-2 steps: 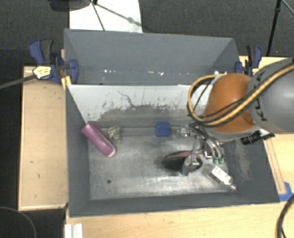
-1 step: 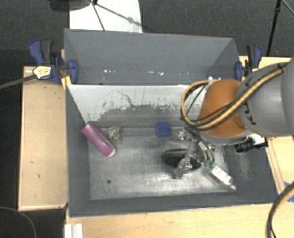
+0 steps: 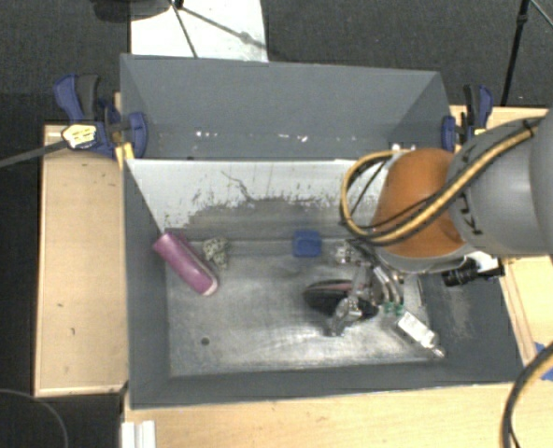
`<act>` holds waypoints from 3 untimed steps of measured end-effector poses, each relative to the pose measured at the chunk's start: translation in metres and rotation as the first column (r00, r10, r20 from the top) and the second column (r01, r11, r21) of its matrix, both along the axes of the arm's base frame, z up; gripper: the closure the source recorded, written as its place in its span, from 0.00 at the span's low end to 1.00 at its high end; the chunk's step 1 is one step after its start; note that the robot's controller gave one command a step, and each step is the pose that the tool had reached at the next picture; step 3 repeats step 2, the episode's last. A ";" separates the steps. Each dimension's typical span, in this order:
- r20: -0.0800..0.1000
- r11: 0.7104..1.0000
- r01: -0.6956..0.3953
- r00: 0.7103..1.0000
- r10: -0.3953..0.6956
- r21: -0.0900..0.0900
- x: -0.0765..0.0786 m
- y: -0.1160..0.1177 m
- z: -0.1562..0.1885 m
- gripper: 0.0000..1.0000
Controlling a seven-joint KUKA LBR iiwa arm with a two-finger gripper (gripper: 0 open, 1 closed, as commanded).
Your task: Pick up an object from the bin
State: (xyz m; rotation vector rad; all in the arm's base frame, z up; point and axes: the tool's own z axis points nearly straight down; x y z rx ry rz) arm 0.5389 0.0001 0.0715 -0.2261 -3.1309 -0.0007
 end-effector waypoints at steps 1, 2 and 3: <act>0.000 1.000 -0.002 1.000 0.002 0.001 0.001 0.000 0.002 1.00; 0.012 1.000 -0.008 1.000 0.008 0.000 0.003 0.000 0.117 1.00; 0.012 1.000 -0.008 1.000 0.008 0.000 0.003 0.000 0.117 1.00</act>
Offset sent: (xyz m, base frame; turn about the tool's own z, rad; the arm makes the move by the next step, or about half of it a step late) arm 0.0000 0.0000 0.0000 0.0000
